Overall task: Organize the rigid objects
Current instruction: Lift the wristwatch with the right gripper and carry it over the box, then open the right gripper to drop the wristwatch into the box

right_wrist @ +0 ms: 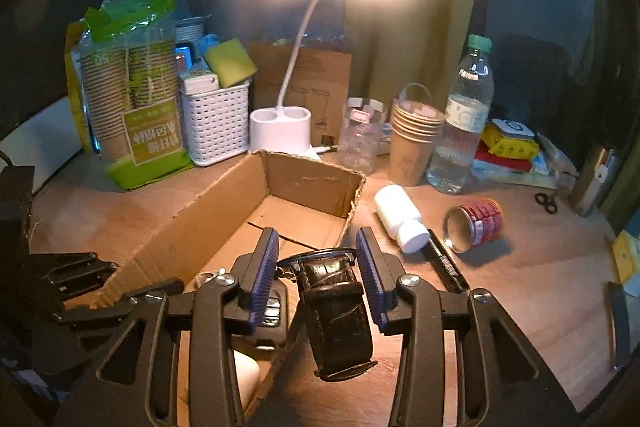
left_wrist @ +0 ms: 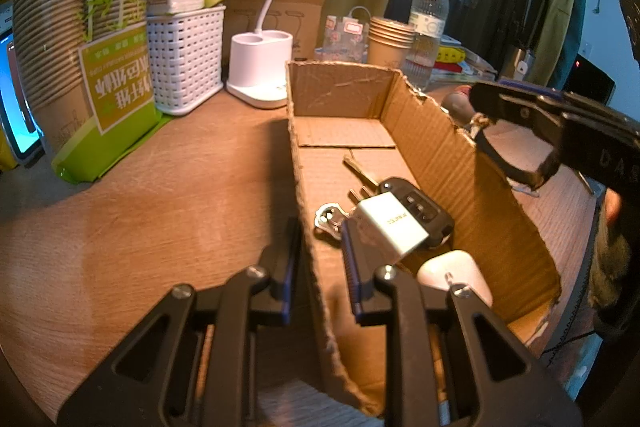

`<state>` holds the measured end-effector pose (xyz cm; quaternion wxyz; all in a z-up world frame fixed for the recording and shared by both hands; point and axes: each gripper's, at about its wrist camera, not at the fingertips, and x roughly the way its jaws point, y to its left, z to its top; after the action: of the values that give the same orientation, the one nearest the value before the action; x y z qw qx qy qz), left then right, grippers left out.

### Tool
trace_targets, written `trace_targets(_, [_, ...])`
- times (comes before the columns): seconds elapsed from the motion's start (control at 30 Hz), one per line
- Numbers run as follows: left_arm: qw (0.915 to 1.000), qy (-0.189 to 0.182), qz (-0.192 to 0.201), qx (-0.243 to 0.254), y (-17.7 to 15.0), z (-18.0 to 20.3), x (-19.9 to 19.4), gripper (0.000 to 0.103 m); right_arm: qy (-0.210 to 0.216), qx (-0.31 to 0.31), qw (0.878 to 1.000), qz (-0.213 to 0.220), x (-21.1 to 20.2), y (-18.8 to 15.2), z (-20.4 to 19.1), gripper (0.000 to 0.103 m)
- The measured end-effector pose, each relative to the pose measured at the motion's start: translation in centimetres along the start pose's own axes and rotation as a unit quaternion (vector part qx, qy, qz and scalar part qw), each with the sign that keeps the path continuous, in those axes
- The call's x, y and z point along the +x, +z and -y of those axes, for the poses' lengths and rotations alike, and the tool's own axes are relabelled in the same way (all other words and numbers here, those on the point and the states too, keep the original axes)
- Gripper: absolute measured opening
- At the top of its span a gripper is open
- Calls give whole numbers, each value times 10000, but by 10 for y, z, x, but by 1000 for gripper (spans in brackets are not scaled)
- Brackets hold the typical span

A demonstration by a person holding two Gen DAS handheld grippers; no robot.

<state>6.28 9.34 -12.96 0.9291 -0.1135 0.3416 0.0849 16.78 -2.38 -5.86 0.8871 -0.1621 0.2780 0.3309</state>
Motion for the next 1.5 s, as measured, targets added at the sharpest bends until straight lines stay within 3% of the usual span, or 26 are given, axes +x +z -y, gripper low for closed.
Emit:
trace_targets(0.37, [10000,0,4,4,-1,1,-1,22,183,-488,9986,-107,20,9,-29,42])
trace_targets(0.73, [10000,-2,7,4,-1,1,-1,22,155,-673,9960,-572,53,12,-35,42])
trace_targets(0.87, [10000,-6,12,11,-1,1,-1,22,193,-575,9957,-705,60,10,-31,42])
trace_targets(1.5, [10000,5,-2,15,0,2,1,22,58,-74,9983,-579,39,-2,2,44])
